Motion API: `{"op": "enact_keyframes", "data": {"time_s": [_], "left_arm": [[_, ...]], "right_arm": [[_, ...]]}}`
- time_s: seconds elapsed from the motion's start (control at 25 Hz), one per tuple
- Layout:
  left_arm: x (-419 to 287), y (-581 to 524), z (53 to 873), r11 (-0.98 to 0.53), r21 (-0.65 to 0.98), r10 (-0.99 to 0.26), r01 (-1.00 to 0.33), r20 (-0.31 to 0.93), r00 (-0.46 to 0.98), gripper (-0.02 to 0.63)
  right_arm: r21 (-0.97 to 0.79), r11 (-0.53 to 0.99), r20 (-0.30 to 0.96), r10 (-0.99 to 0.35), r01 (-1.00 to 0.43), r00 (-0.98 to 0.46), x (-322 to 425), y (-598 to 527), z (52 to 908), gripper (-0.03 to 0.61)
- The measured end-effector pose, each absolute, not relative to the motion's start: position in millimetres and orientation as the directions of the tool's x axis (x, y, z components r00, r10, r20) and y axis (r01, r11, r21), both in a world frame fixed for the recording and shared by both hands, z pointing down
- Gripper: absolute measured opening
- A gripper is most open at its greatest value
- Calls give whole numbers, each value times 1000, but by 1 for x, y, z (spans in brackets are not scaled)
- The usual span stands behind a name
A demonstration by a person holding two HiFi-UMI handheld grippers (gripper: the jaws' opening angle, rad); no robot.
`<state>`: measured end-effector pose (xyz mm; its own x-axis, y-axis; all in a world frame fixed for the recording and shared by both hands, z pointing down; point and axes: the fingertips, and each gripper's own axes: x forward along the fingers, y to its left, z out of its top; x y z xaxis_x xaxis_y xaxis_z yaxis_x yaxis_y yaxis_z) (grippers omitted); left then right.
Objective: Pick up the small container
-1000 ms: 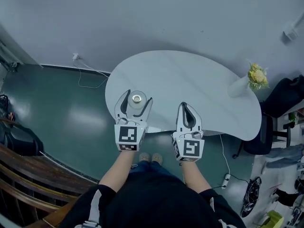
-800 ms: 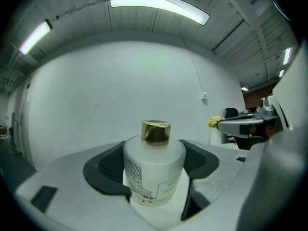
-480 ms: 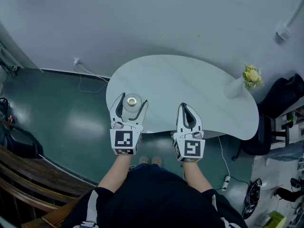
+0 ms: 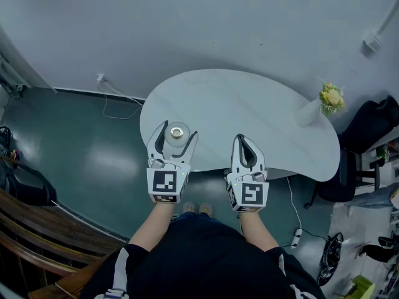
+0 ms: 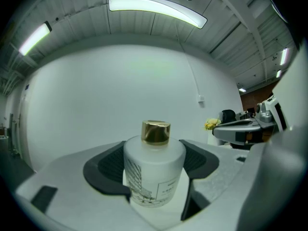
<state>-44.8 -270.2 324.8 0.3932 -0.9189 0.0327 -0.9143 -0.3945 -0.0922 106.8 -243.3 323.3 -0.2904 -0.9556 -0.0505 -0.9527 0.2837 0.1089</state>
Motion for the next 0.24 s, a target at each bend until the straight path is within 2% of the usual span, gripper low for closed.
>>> {"op": "enact_keyframes", "data": {"time_s": [0.24], "left_arm": [[-43,-272,326,-409,-89,-913,-908,38,407,342]], "right_arm": [[111,283,-43,-956,-953,-289,105,-244,325,21]]}}
